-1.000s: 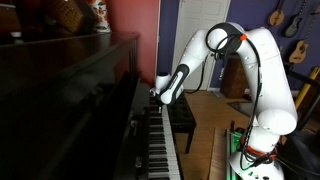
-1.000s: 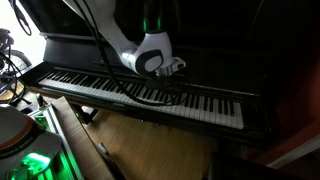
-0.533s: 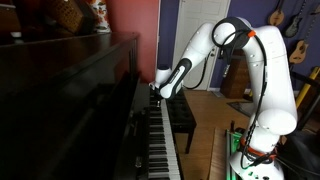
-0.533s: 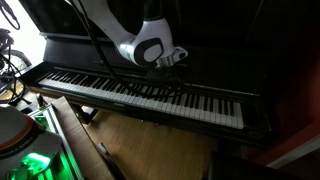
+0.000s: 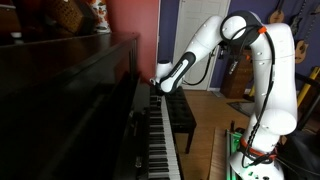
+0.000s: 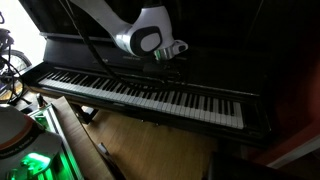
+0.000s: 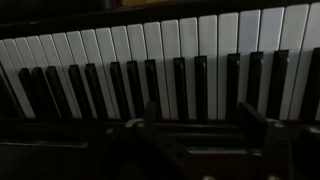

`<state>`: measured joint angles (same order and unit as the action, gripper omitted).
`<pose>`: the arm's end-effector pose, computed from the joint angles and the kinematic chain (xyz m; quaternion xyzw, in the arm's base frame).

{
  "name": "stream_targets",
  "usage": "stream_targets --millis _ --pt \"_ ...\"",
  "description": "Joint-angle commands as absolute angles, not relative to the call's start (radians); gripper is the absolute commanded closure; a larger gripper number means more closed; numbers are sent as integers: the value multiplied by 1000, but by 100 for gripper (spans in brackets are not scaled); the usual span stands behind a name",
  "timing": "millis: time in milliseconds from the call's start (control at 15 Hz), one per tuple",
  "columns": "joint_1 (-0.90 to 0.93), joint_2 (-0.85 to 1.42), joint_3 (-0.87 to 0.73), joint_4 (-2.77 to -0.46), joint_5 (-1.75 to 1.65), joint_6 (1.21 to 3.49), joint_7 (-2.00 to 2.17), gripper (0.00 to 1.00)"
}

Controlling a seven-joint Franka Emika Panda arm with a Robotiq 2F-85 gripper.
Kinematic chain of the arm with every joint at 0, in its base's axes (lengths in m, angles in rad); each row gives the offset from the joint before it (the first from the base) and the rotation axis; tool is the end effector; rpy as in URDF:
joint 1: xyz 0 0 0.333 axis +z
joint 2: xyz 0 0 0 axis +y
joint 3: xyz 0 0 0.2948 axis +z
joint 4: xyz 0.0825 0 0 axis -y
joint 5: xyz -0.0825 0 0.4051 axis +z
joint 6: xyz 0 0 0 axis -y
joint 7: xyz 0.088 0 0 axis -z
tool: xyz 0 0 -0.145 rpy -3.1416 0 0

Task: Press a black key on the right middle keys of the piano

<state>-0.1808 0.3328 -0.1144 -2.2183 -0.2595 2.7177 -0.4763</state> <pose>0.5547 -0.1659 0.1664 0.9717 0.2064 0.0451 0.1059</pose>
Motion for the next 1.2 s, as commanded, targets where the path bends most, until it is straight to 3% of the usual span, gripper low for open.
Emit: stream_targets --millis 0,733,1133 --pt "-178 248 -118 -2268 -274 2653 -458 0" --pt "-179 48 -123 -2321 -228 2403 -474 0" --pt "-171 19 -132 -2307 -220 2375 -478 0"
